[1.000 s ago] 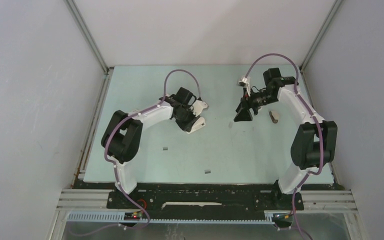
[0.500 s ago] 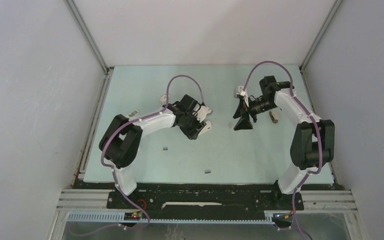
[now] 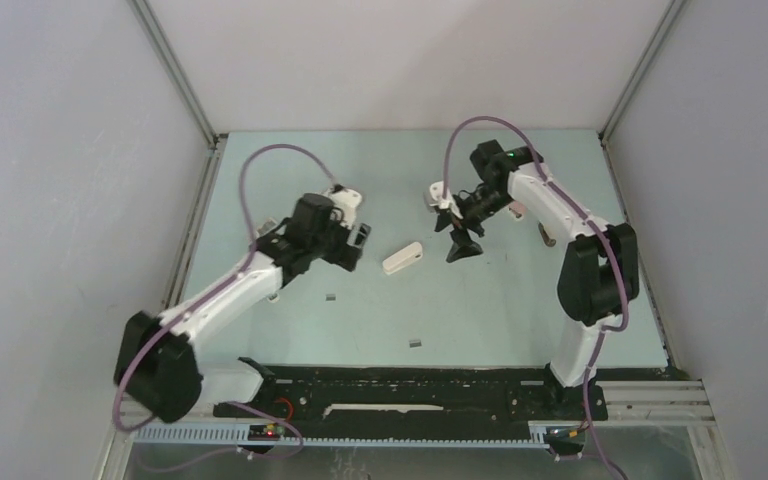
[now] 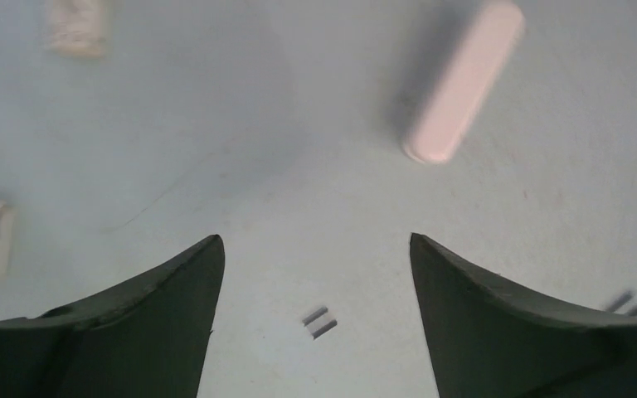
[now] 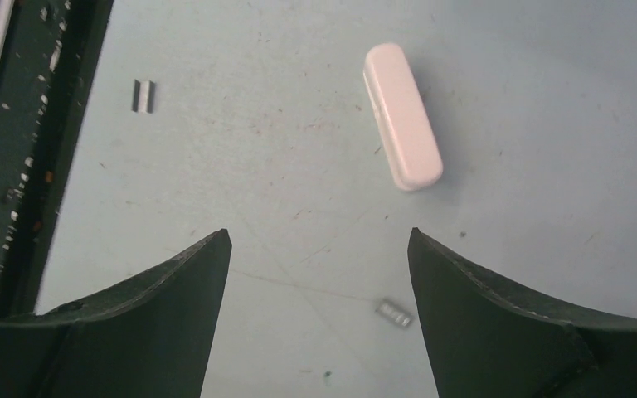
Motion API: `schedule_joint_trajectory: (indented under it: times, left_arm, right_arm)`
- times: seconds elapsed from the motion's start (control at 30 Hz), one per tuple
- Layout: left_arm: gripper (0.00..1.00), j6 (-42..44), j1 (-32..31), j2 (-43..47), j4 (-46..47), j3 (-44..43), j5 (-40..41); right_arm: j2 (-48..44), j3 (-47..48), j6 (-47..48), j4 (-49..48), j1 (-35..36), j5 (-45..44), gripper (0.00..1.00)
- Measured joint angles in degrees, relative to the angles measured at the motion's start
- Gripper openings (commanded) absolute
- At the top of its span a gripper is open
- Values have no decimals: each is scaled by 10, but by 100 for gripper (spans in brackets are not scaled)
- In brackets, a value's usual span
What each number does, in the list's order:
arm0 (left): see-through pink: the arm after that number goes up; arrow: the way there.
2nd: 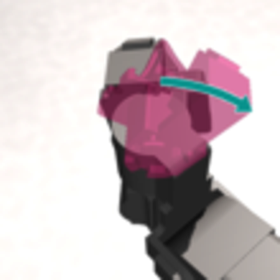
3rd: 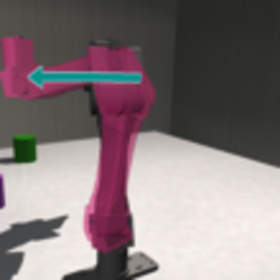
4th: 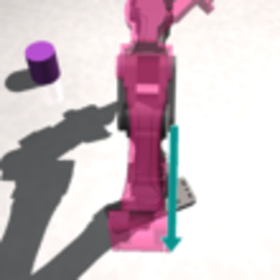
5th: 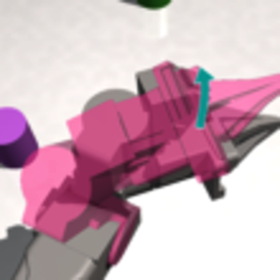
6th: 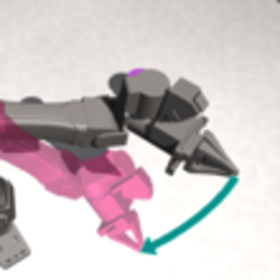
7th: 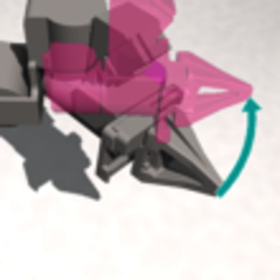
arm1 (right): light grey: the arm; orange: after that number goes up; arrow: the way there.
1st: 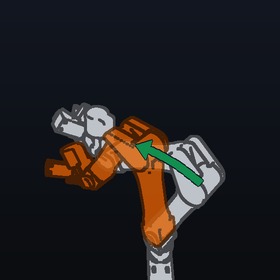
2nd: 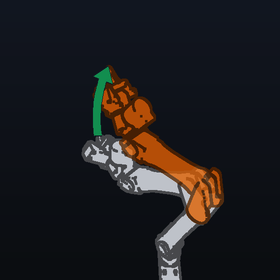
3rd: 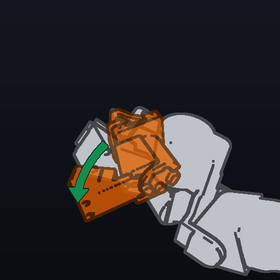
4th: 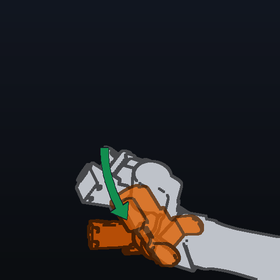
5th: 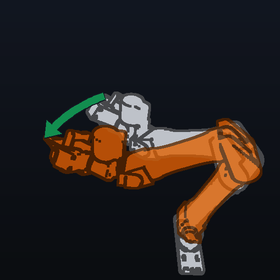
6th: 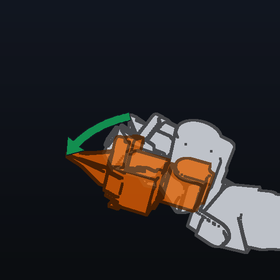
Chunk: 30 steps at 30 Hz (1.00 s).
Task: Unload the staples from the stapler
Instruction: Move the stapler to the center of the board, then pick up the stapler from the center of the board.
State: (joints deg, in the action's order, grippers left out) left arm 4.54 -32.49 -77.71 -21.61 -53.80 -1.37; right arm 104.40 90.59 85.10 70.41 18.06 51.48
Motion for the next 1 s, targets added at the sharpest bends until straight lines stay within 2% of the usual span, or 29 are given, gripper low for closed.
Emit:
schedule_joint_trajectory:
  times: [0.2,0.33,0.53,0.73,0.9,1.0]
  left_arm:
    - [100,-82,78,178,67,90,86]
    - [100,-130,103,246,92,139,97]
    - [100,-172,113,284,98,184,103]
    - [100,-191,114,315,97,208,115]
    - [100,-196,115,328,98,213,122]
    - [100,-196,117,328,98,213,122]
  right_arm:
    - [59,55,-4,-22,87,-77,86]
    - [99,82,-18,-43,129,-130,83]
    - [156,126,-42,-79,178,-209,78]
    - [195,151,-55,-92,198,-261,71]
    - [214,151,-61,-96,201,-287,61]
    - [222,151,-65,-96,202,-298,50]
